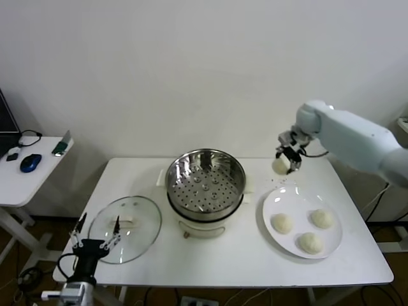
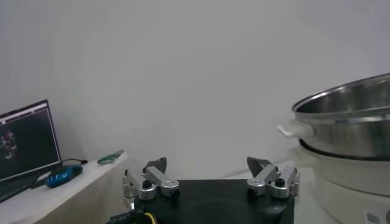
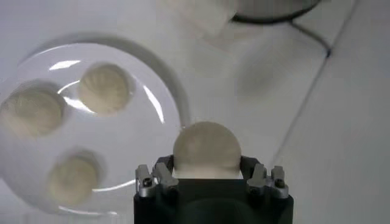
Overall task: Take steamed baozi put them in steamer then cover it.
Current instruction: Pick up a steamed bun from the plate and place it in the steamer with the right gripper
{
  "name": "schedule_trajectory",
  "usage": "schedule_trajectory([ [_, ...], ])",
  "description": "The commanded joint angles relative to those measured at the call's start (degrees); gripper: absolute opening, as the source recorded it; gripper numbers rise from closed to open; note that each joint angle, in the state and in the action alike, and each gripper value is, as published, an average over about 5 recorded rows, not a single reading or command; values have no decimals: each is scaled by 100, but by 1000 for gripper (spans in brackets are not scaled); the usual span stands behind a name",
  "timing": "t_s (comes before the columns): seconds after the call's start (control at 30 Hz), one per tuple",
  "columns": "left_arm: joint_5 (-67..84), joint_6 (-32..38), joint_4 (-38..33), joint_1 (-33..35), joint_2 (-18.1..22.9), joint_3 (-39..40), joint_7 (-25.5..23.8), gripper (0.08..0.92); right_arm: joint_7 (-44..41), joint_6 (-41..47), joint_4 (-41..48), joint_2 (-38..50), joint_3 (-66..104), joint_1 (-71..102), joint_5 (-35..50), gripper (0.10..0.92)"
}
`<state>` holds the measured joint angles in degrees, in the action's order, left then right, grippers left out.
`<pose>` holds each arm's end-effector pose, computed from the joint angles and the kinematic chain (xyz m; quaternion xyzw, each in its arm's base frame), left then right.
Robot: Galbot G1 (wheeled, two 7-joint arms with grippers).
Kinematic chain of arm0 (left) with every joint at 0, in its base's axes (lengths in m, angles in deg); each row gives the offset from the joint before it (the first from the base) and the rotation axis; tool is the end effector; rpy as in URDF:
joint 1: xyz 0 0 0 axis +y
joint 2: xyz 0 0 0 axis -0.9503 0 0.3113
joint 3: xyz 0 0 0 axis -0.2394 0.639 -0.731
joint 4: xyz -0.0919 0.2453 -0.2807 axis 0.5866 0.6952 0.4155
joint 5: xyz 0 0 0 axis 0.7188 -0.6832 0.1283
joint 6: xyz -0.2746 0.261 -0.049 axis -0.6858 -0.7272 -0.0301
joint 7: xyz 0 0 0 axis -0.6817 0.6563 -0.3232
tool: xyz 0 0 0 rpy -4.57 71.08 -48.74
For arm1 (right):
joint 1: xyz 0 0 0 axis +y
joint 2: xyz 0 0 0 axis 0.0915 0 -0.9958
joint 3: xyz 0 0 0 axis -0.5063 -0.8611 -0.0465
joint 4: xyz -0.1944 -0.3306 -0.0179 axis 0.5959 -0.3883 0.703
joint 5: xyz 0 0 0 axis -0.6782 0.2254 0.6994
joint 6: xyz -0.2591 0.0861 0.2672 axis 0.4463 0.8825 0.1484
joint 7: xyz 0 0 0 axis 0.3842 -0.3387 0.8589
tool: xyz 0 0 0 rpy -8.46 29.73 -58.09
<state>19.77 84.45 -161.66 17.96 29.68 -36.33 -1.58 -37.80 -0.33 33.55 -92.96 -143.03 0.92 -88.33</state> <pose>0.1538 0.1017 -0.3598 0.0419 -0.9869 -0.1539 0.0239 0.6936 -0.0403 -0.0123 0.5546 -0.3518 0.7099 0.2543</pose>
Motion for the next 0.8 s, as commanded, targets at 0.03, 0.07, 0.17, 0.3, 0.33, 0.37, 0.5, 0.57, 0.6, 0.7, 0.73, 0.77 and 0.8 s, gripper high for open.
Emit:
schedule_trajectory([
  [0.03, -8, 10, 17, 16, 1, 4, 8, 823, -222, -833, -178, -769, -446, -985, -8, 708],
  [0.07, -11, 13, 32, 23, -8, 6, 17, 823, -231, -897, -238, -900, -429, -988, -86, 709],
  [0.17, -20, 31, 74, 37, -44, 10, 37, 823, -181, -1105, -427, -1247, -364, -916, -427, 707],
  [0.3, -15, 40, 86, 35, -95, 1, 47, 823, -43, -1488, -573, -1644, -192, -643, -1144, 707],
  [0.33, -12, 40, 87, 34, -112, -2, 48, 823, 2, -1603, -569, -1749, -126, -531, -1377, 708],
  [0.37, -8, 38, 86, 34, -127, -6, 48, 823, 45, -1697, -542, -1842, -57, -427, -1593, 709],
  [0.5, 26, 32, 81, 40, -184, -42, 52, 823, 206, -2004, -417, -2183, 226, 67, -2403, 712],
  [0.57, 53, 34, 81, 51, -204, -65, 54, 823, 281, -2083, -379, -2304, 317, 303, -2726, 712],
  [0.6, 66, 38, 82, 59, -213, -77, 54, 823, 315, -2117, -360, -2356, 368, 423, -2890, 712],
  [0.7, 96, 57, 94, 86, -233, -109, 56, 823, 373, -2174, -304, -2458, 506, 726, -3237, 712],
  [0.73, 103, 65, 100, 95, -239, -119, 57, 823, 380, -2183, -295, -2478, 541, 808, -3321, 712],
  [0.77, 111, 73, 106, 106, -243, -128, 58, 823, 388, -2191, -288, -2493, 563, 891, -3397, 712],
  [0.8, 118, 81, 110, 117, -246, -136, 58, 823, 403, -2204, -279, -2500, 576, 956, -3477, 712],
])
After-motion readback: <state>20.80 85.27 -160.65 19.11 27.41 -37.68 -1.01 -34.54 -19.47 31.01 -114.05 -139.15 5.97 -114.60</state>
